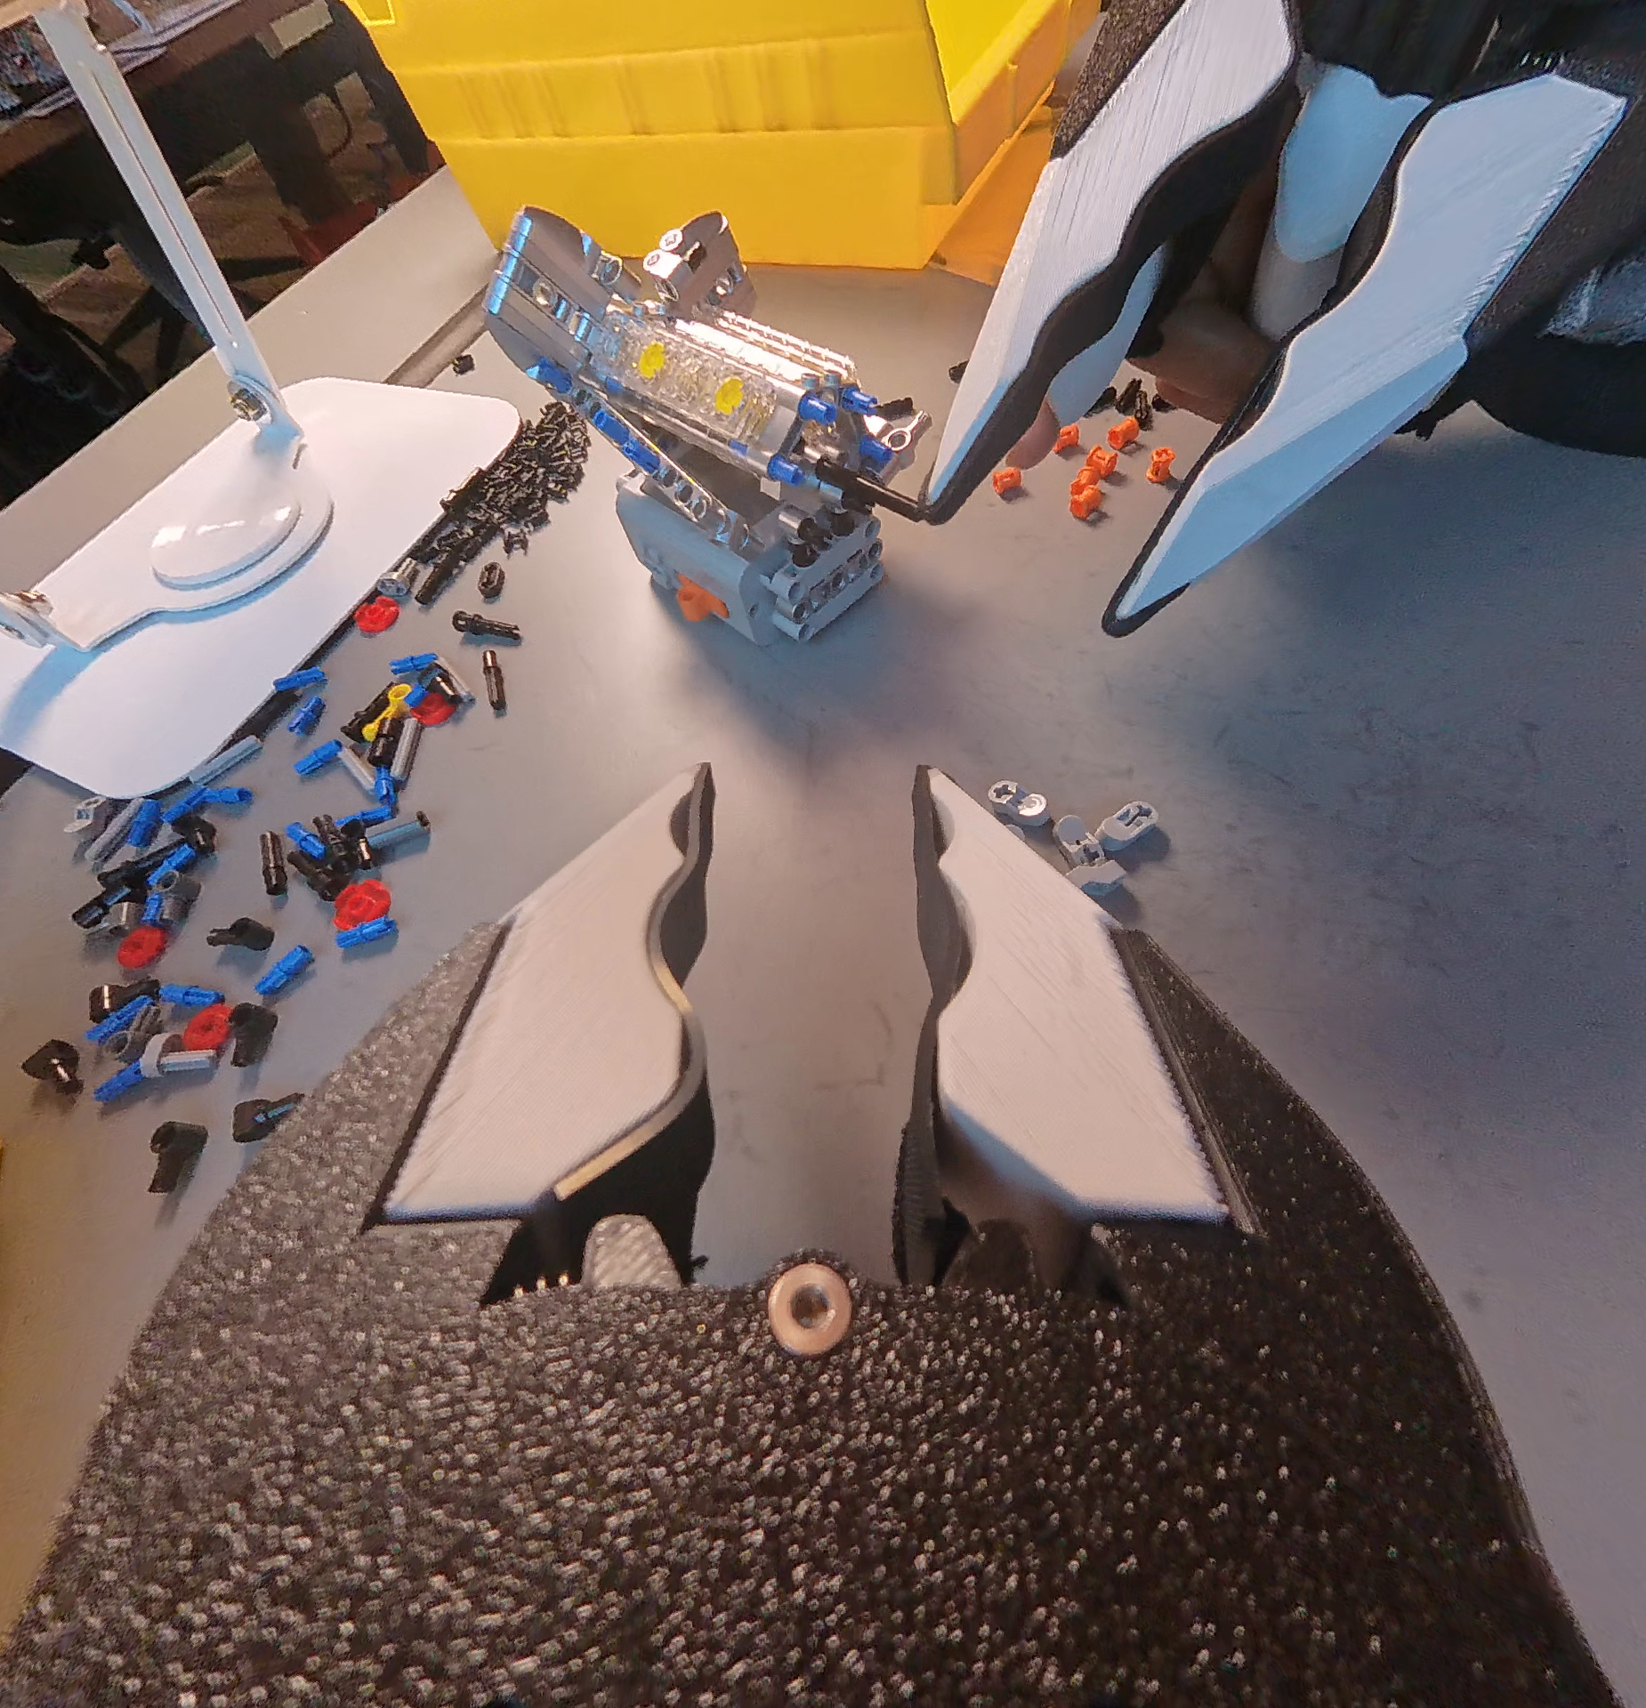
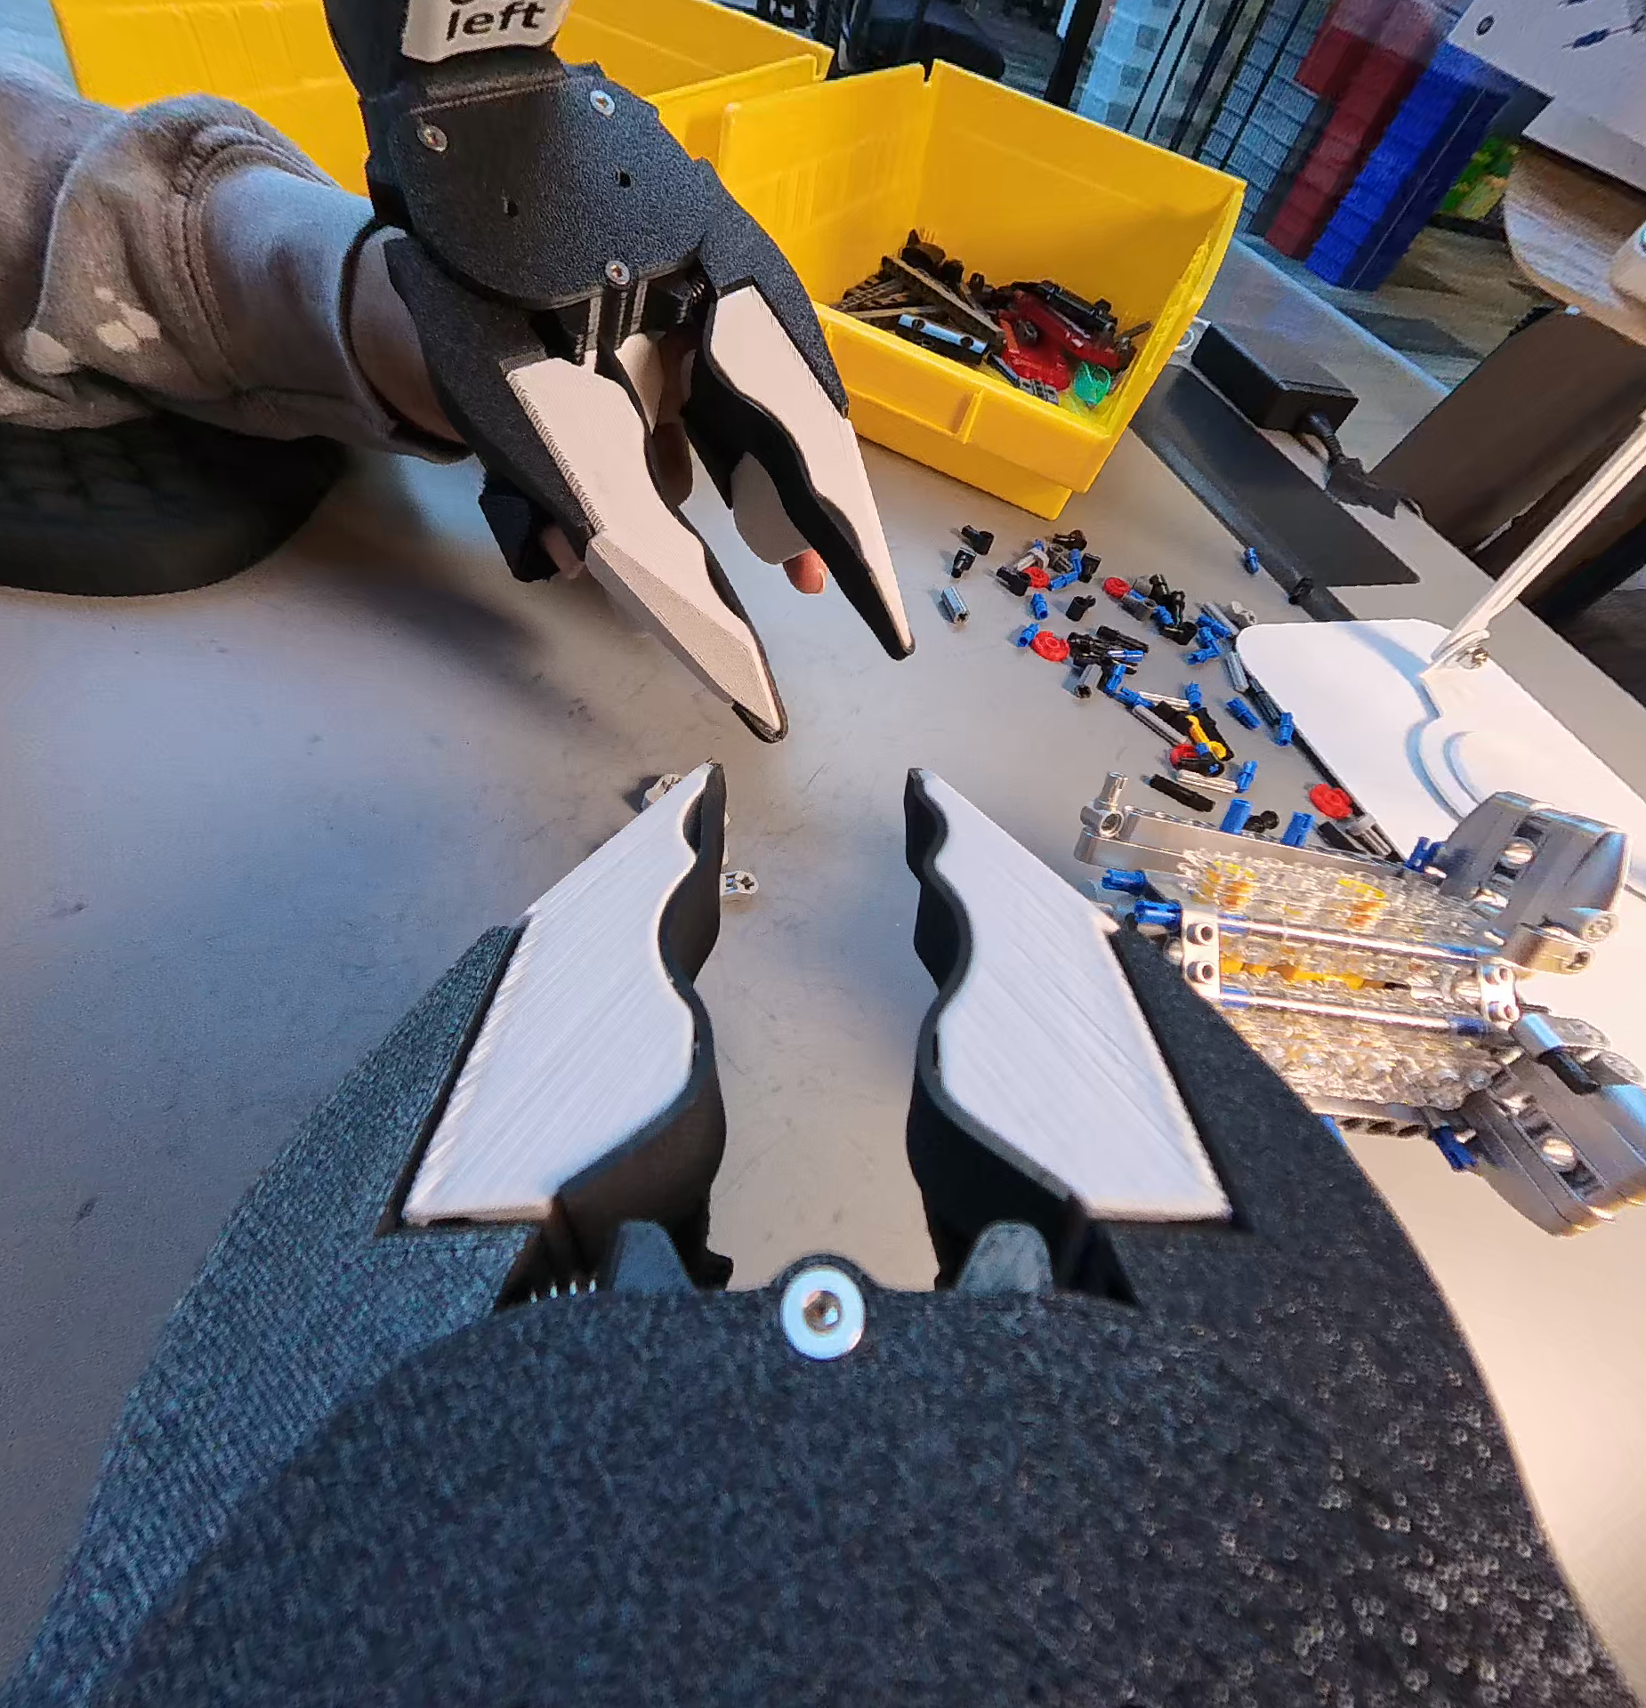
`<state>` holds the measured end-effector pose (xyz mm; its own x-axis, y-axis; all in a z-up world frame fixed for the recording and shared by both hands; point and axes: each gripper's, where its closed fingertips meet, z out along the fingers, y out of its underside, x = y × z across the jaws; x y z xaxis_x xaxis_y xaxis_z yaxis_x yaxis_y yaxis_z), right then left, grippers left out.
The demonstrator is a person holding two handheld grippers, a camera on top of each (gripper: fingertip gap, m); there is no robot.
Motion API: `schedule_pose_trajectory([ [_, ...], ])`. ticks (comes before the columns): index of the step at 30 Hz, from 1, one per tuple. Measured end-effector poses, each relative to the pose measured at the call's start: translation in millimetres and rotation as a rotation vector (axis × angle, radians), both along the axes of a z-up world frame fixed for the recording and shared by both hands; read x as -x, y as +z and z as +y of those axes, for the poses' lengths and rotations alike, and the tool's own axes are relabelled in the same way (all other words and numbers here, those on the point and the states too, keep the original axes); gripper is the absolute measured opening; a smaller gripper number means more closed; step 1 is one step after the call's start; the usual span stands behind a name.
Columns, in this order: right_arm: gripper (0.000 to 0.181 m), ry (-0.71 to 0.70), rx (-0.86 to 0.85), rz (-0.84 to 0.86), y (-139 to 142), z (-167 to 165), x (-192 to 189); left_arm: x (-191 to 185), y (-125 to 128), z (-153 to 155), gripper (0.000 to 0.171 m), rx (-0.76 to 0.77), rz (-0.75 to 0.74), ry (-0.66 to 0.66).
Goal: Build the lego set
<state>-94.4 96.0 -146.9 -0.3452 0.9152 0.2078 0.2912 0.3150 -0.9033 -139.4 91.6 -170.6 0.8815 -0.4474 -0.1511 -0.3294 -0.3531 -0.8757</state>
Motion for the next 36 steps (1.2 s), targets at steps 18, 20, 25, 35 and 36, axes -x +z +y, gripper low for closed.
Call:
schedule_pose_trajectory([
  [18,0.038,0.049,0.018,0.014,3.4,-13.8,-1.9,9.6,-4.0,8.6,0.041,0.011,0.009,0.084],
  [20,0.038,0.046,0.018,0.021,4.7,-13.0,-2.3,10.3,-0.8,8.7,0.041,-0.002,0.0,0.089],
  [25,0.039,0.033,-0.007,0.049,12.2,-6.6,-4.7,8.6,4.1,8.9,0.041,-0.026,-0.016,0.09],
  [35,0.039,-0.004,-0.073,0.08,17.8,4.9,-4.8,-3.0,2.0,3.5,0.041,-0.044,0.047,0.024],
  [36,0.039,-0.004,-0.067,0.074,16.4,5.3,-4.1,-3.6,1.8,3.1,0.041,-0.044,0.05,0.02],
])
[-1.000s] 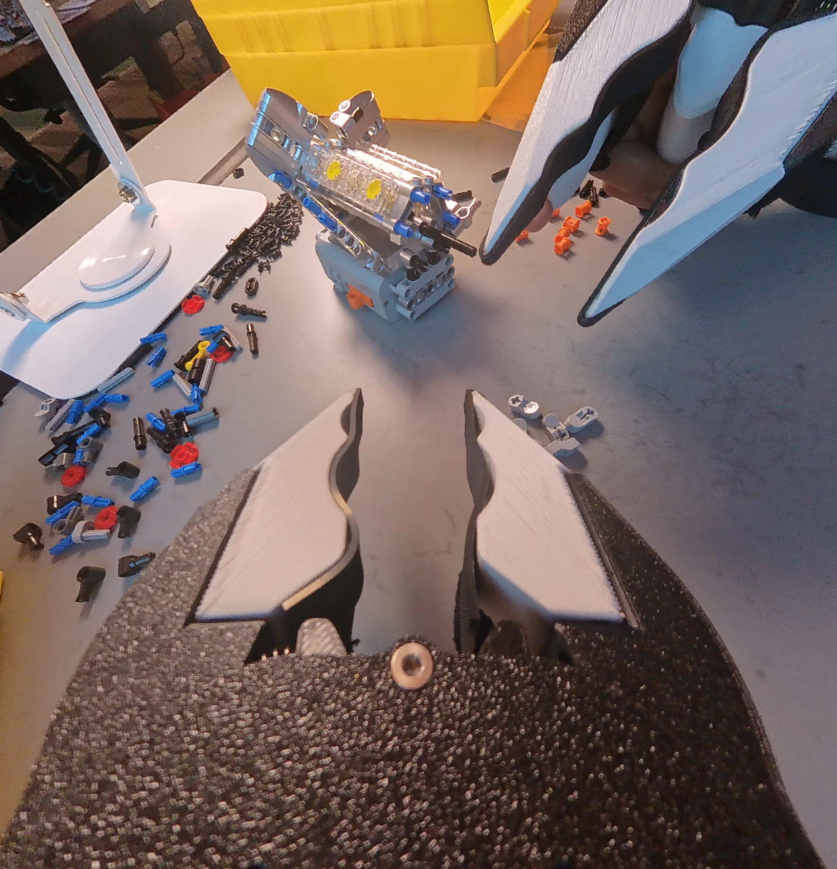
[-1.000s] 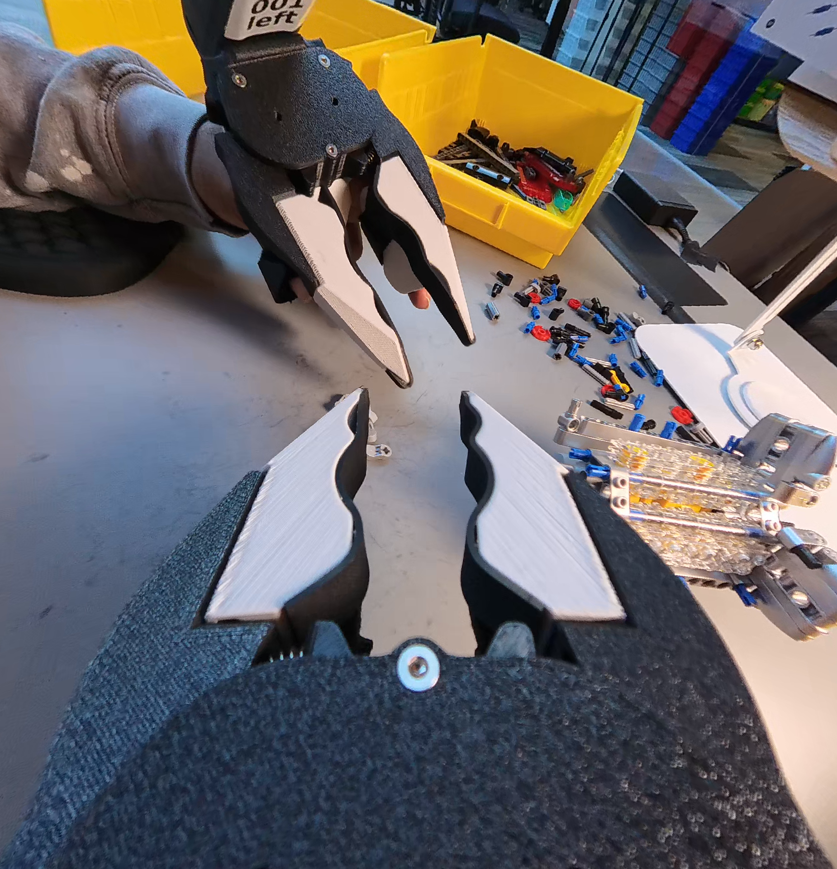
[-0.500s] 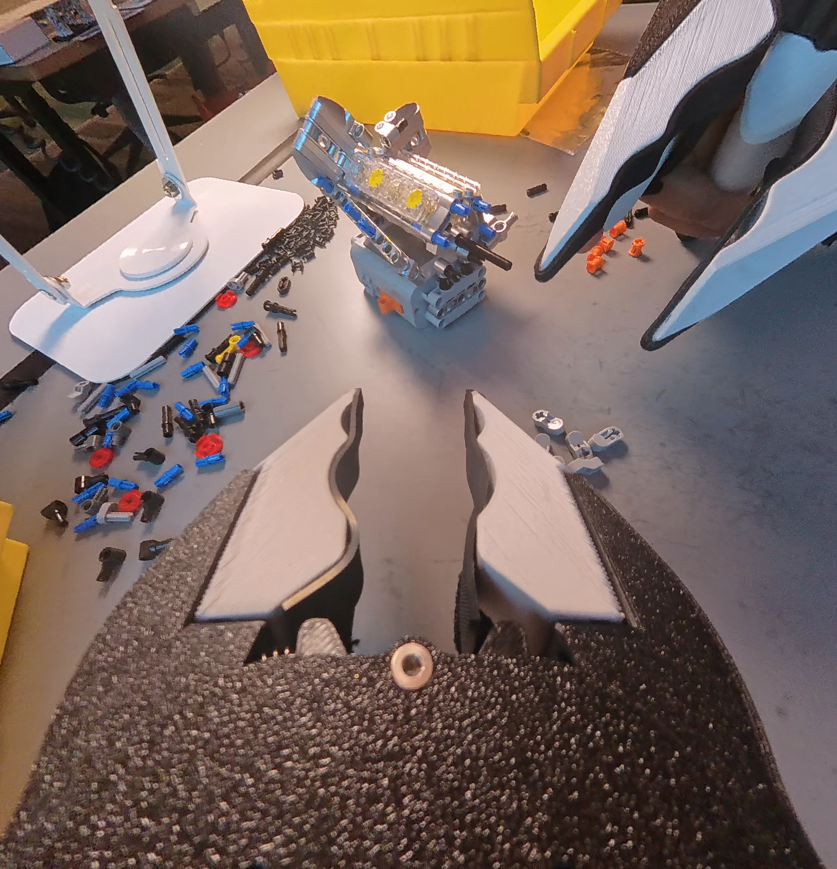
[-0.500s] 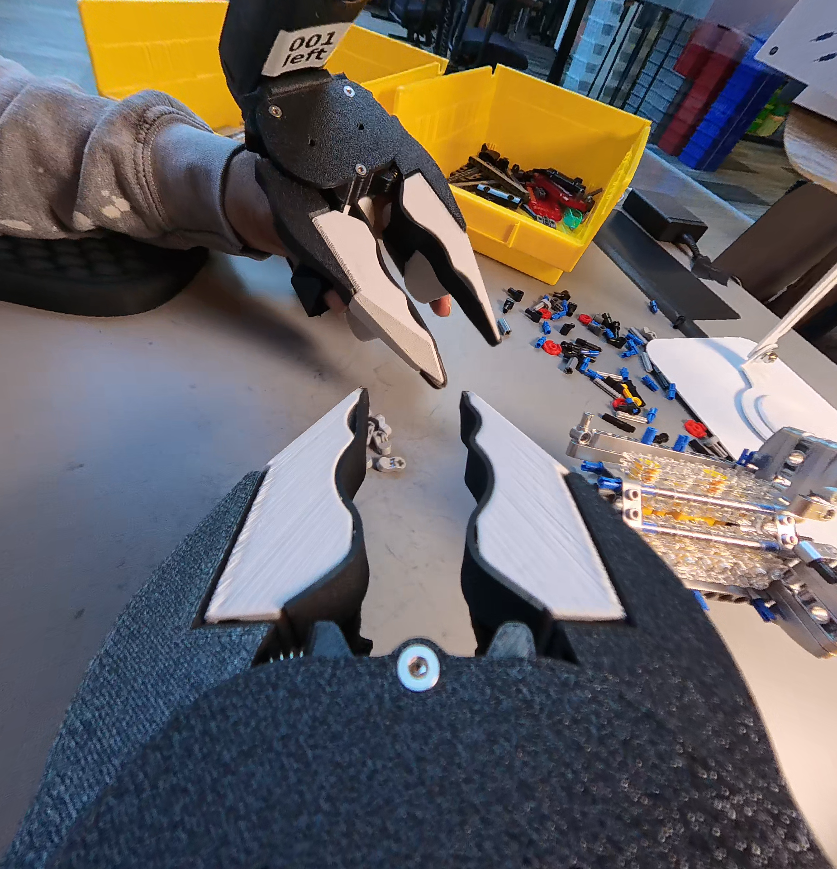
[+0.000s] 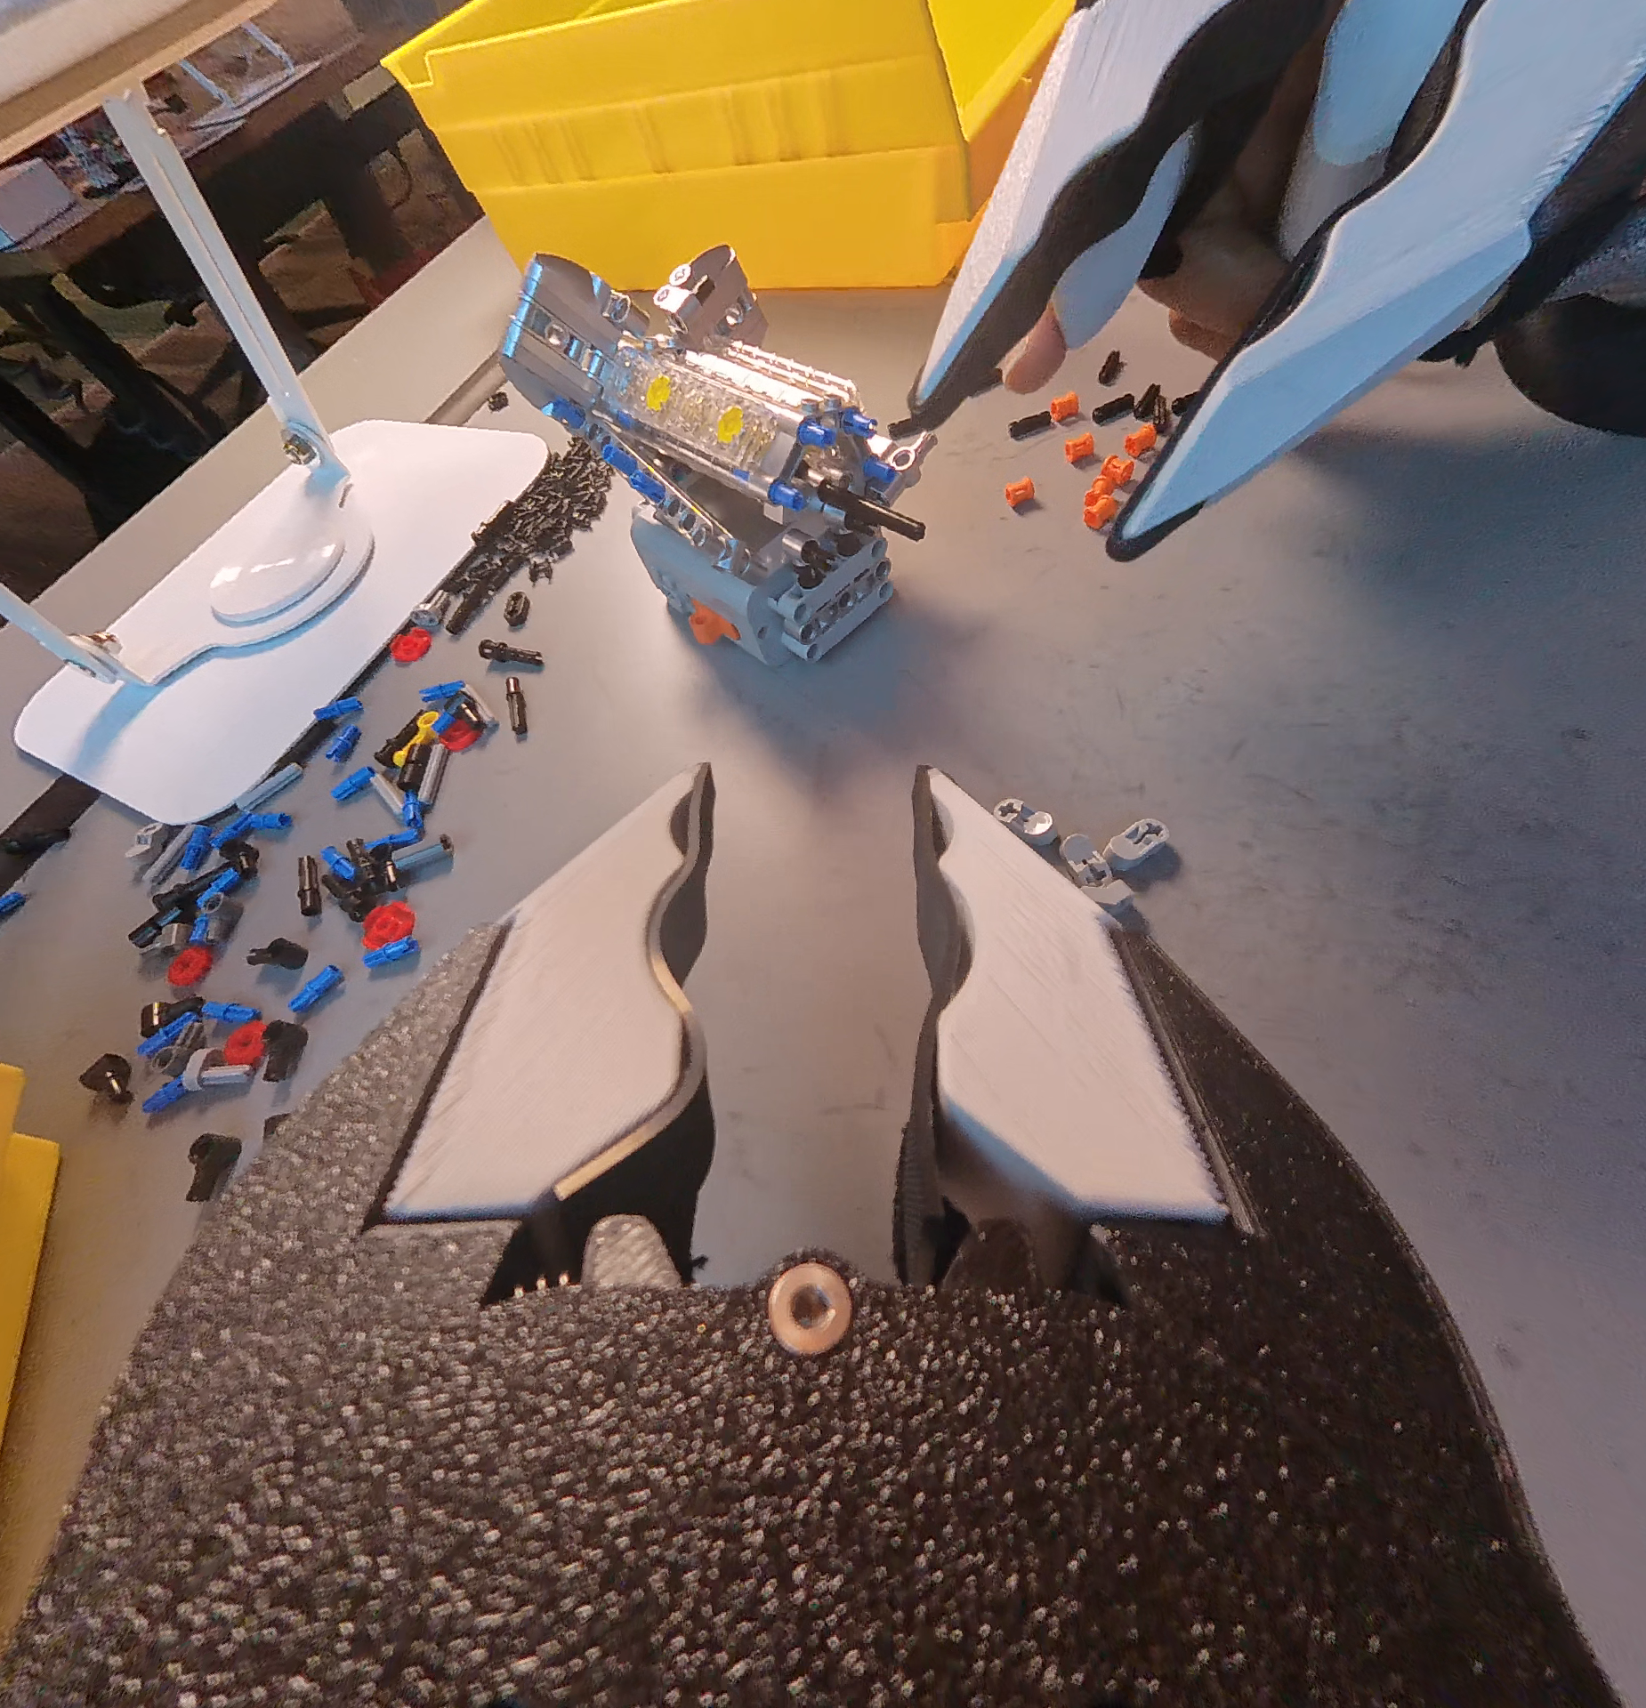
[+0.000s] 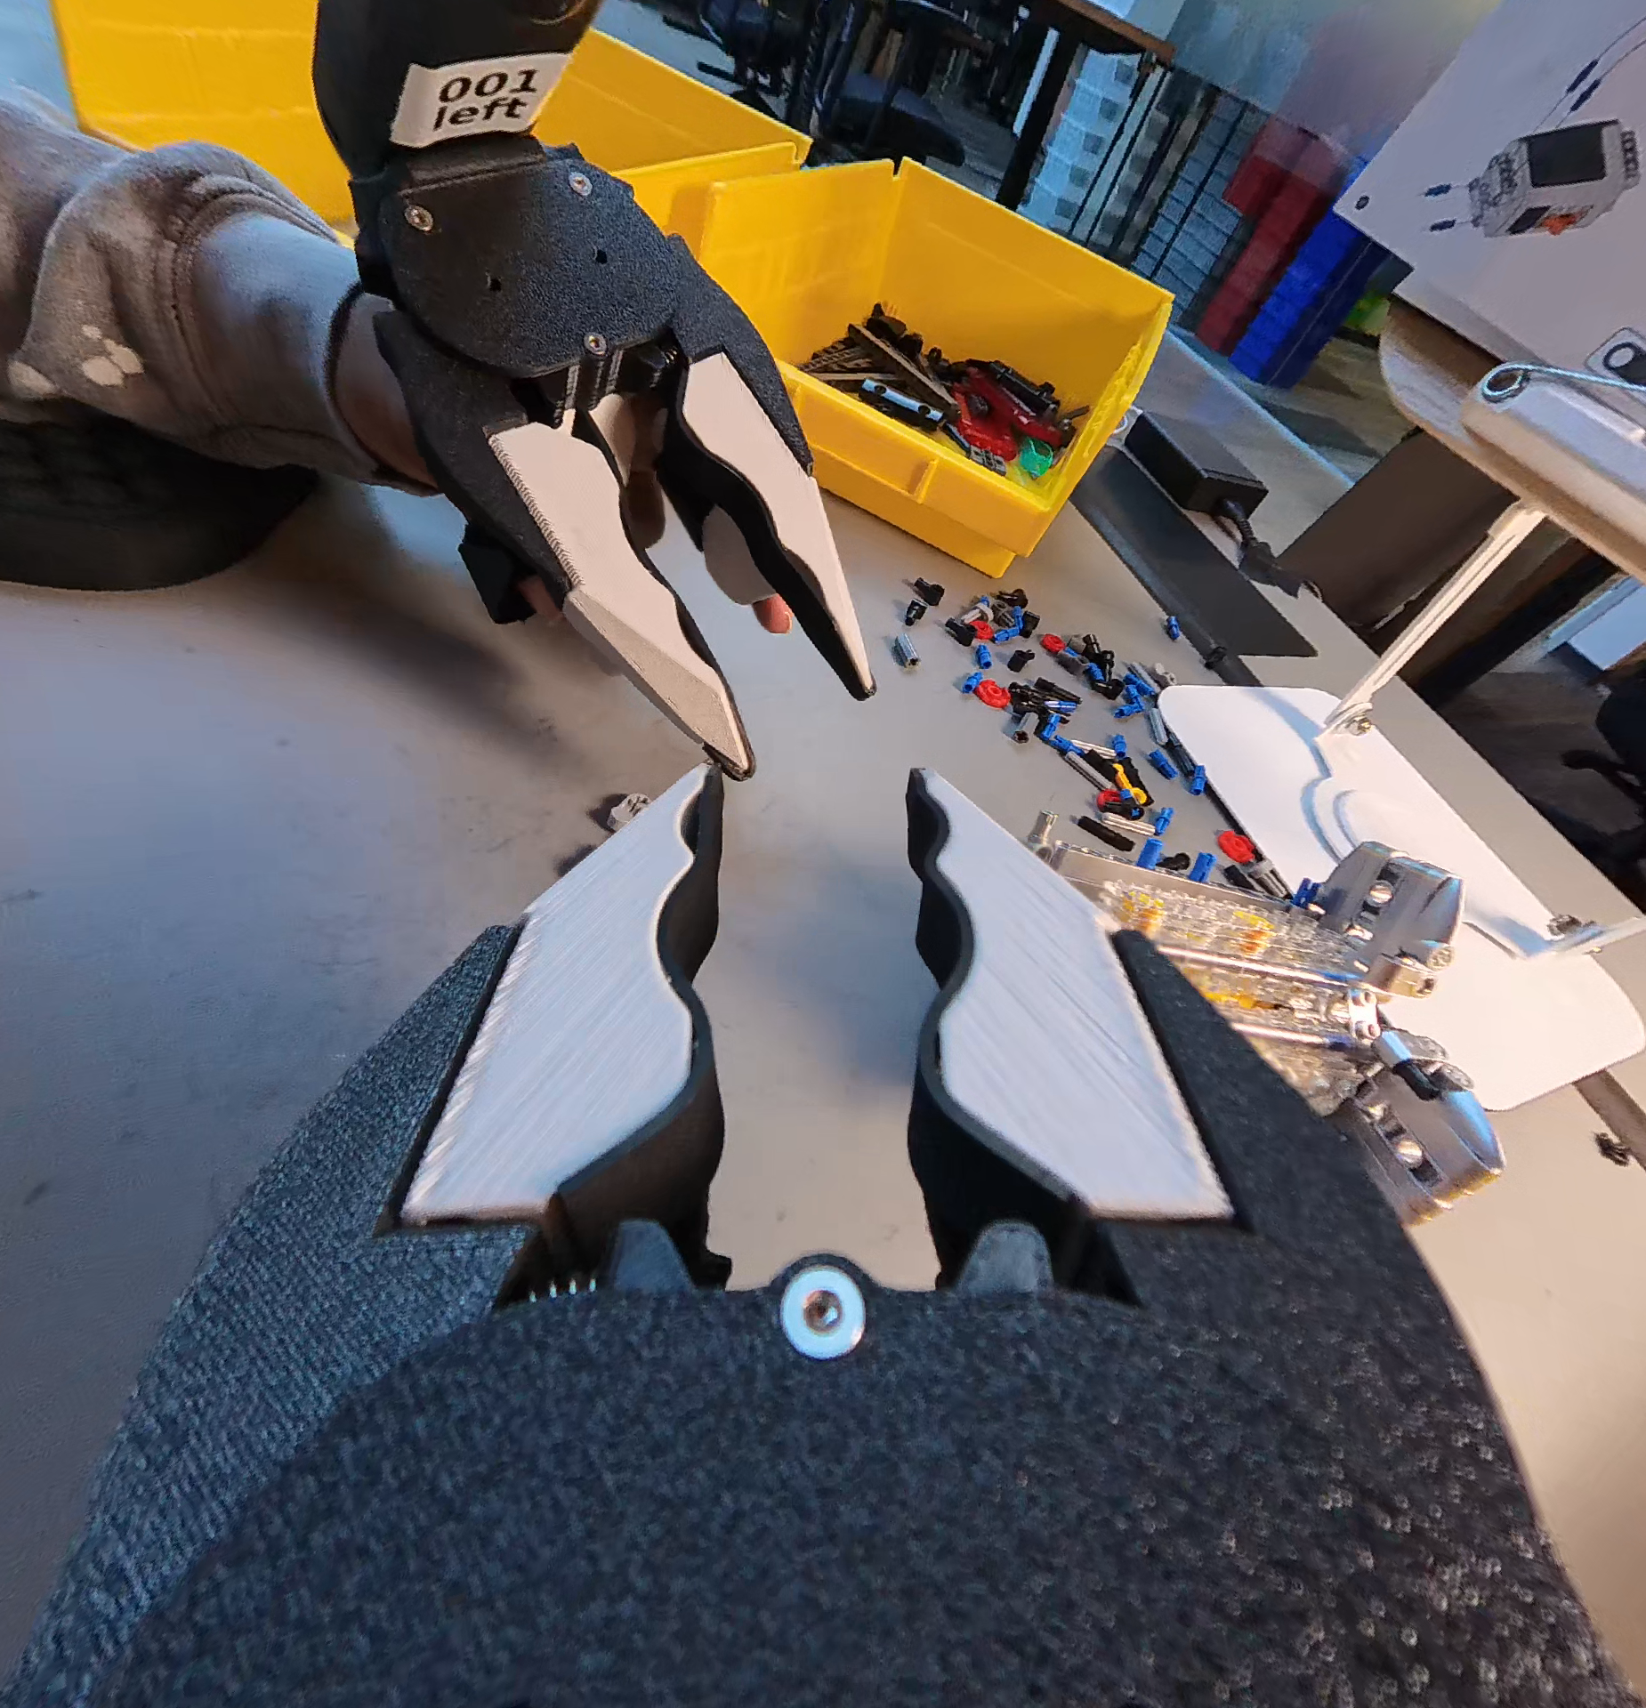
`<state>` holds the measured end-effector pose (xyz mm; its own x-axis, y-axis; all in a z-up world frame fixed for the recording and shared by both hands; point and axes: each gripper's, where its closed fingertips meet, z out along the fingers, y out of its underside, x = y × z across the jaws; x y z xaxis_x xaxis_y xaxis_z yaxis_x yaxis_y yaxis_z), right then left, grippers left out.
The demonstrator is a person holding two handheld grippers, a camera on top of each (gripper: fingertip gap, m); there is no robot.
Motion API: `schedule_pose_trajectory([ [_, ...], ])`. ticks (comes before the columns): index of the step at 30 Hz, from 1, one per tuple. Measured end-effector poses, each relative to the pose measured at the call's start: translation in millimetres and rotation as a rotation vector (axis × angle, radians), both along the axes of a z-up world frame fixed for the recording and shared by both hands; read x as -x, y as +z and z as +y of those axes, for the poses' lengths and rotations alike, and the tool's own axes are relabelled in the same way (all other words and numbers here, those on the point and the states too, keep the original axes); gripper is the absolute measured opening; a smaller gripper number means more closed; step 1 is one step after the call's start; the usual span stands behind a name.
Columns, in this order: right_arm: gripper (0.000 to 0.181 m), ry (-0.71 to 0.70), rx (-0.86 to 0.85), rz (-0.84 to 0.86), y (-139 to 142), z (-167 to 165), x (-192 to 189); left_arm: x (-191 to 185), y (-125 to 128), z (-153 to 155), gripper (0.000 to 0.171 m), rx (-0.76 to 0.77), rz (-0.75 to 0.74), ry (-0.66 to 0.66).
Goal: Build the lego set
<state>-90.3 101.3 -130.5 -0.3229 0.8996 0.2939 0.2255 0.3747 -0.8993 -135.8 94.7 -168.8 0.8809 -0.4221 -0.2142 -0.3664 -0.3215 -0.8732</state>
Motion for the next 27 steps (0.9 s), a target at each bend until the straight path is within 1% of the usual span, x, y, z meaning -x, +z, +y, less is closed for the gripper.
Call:
schedule_pose_trajectory([
  [5,0.039,0.0,0.014,-0.009,-2.9,-0.8,0.3,-1.8,-1.2,-0.7,0.041,0.003,0.013,-0.009],
  [11,0.039,0.01,0.086,-0.034,-8.9,-2.7,1.1,-7.3,-0.3,-5.9,0.043,0.017,0.018,-0.044],
  [17,0.039,0.009,0.111,-0.023,-4.9,1.0,0.1,-6.4,3.0,-9.3,0.044,0.025,-0.035,-0.062],
  [20,0.039,0.009,0.12,-0.02,-3.9,2.8,-0.3,-8.6,6.6,-9.5,0.041,0.012,-0.072,-0.074],
  [27,0.039,0.004,0.139,-0.01,-1.2,6.4,-0.9,4.1,19.7,-3.8,0.04,-0.059,-0.105,0.004],
])
